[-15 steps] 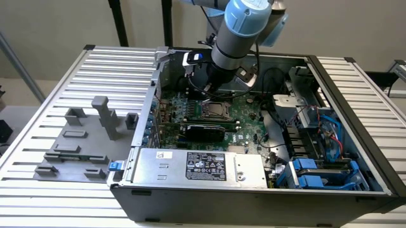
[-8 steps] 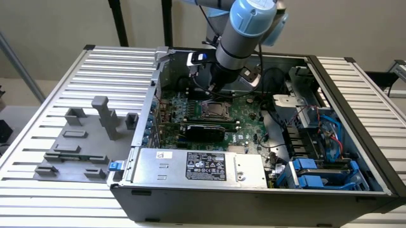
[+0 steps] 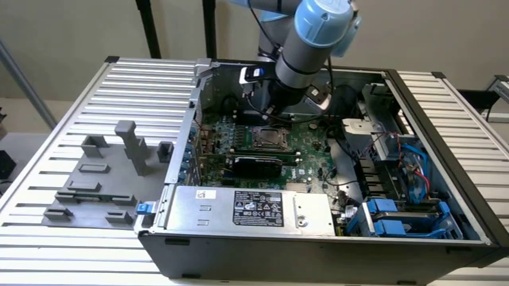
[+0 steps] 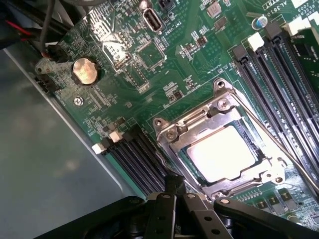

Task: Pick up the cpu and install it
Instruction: 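Install the first cpu locking lever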

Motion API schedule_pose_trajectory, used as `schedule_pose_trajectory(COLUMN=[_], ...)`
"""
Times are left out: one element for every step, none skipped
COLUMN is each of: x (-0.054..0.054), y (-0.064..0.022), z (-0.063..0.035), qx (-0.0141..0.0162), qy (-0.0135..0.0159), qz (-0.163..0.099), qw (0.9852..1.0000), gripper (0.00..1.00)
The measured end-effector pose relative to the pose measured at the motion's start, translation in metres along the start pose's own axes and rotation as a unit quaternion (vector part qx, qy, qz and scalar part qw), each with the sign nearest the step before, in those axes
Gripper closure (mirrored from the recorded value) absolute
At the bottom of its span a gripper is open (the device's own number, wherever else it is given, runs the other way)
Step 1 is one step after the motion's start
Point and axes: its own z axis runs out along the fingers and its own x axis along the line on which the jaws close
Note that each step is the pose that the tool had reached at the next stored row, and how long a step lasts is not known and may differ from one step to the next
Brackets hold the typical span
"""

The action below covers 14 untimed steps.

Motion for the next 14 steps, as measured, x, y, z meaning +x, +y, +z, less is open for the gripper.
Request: schedule_pose_trajectory(x=[0.0005,0.0010,0.0013,0.0016,0.0018,0.0018,0.0019,0.0020,0.0022,0.0024,0.0027,0.0030,0.0034,0.0038], y=[0.0008,0.0016,0.0022,0.0027,0.0031,0.0035,0.0038,0.0042,0.0046,0.0051,0.0056,0.0062,0.0068,0.0073], z=[0.0002,0.0004,0.0006,0.0009,0.0012,0.0016,0.0020,0.0024,0.0028,0.0031,0.0033,0.0034,0.0035,0.0036], qx=[-0.0003,-0.0006,-0.0009,-0.0011,-0.0012,-0.0012,-0.0012,-0.0013,-0.0013,-0.0013,-0.0013,-0.0013,-0.0013,-0.0013], qy=[-0.0004,-0.0009,-0.0012,-0.0014,-0.0016,-0.0016,-0.0016,-0.0016,-0.0016,-0.0017,-0.0017,-0.0017,-0.0017,-0.0018], qz=[0.000,0.000,0.000,0.000,0.000,0.000,0.000,0.000,0.000,0.000,0.000,0.000,0.000,0.000], qw=[1.0000,1.0000,1.0000,1.0000,1.0000,1.0000,1.0000,1.0000,1.0000,1.0000,1.0000,1.0000,1.0000,1.0000], gripper=[0.89,0.89,0.89,0.89,0.89,0.89,0.89,0.89,0.89,0.89,0.89,0.89,0.89,0.89])
